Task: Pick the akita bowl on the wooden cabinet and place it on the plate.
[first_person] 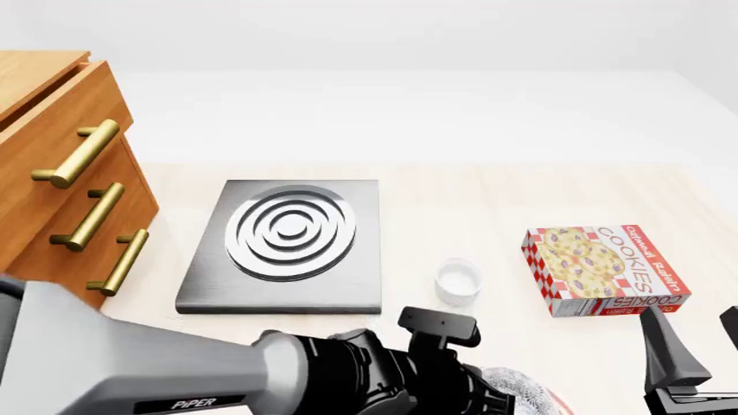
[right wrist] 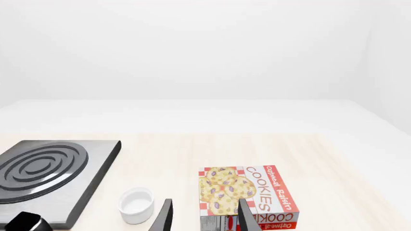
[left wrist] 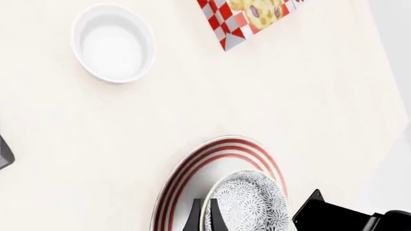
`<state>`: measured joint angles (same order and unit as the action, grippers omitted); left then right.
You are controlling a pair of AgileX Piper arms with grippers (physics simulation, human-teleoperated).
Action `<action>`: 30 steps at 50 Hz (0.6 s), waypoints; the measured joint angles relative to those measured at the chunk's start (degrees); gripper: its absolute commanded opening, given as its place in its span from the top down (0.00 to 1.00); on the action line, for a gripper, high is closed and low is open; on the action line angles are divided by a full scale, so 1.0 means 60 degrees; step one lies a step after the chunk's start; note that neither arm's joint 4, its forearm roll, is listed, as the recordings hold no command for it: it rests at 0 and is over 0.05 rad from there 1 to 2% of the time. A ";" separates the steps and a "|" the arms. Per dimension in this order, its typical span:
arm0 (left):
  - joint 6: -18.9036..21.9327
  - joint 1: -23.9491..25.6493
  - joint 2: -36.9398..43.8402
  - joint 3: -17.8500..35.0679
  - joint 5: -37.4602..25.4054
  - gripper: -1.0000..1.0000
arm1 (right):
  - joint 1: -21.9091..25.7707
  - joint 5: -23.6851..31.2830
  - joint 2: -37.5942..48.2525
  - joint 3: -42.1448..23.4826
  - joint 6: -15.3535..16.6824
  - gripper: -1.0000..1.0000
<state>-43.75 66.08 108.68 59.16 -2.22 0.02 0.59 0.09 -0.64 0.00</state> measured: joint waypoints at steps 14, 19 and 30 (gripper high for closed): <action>0.0015 0.0000 0.0092 -0.0032 0.0080 1.00 | 0.0000 0.0000 0.0000 0.0000 0.0000 0.00; 0.0091 -0.0016 0.0089 -0.0050 0.0147 0.00 | 0.0000 0.0000 0.0000 0.0000 0.0000 0.00; 0.0365 -0.0045 -0.0058 -0.0008 0.0246 0.00 | 0.0000 0.0000 0.0000 0.0000 0.0000 0.00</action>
<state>-41.56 65.81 108.33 59.11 -0.74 0.02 0.59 0.09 -0.64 0.00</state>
